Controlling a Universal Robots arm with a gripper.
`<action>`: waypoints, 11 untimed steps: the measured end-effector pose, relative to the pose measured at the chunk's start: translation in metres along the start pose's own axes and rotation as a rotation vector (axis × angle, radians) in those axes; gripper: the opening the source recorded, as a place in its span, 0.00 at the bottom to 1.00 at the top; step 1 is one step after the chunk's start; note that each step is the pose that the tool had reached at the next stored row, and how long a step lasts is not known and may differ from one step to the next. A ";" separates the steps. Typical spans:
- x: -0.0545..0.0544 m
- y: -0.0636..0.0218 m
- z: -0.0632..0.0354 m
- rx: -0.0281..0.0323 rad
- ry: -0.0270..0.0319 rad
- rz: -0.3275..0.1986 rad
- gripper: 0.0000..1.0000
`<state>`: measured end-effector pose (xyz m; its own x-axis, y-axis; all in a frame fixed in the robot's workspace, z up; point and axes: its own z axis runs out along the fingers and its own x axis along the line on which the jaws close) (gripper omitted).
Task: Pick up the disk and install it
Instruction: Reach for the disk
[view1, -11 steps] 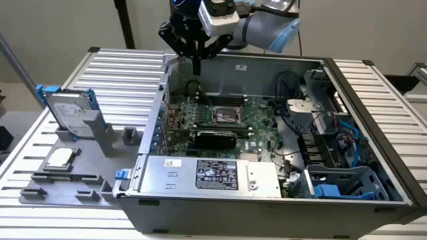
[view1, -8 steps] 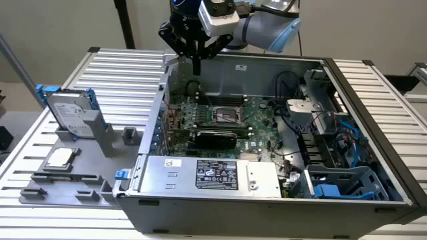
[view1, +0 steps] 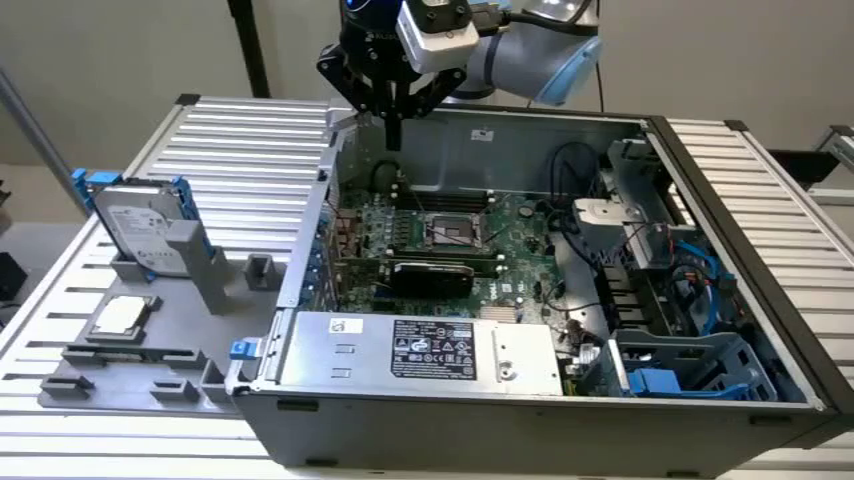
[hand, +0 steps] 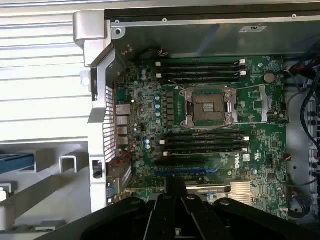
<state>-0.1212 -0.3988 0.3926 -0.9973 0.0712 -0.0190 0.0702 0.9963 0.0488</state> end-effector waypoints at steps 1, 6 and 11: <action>0.000 0.0000 0.0000 0.0001 0.0000 0.000 0.00; 0.006 -0.0004 0.0001 0.0001 0.0001 0.000 0.00; 0.029 -0.0022 0.0012 0.0000 -0.0001 0.000 0.00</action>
<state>-0.1503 -0.3988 0.3907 -0.9973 0.0712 -0.0191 0.0702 0.9963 0.0488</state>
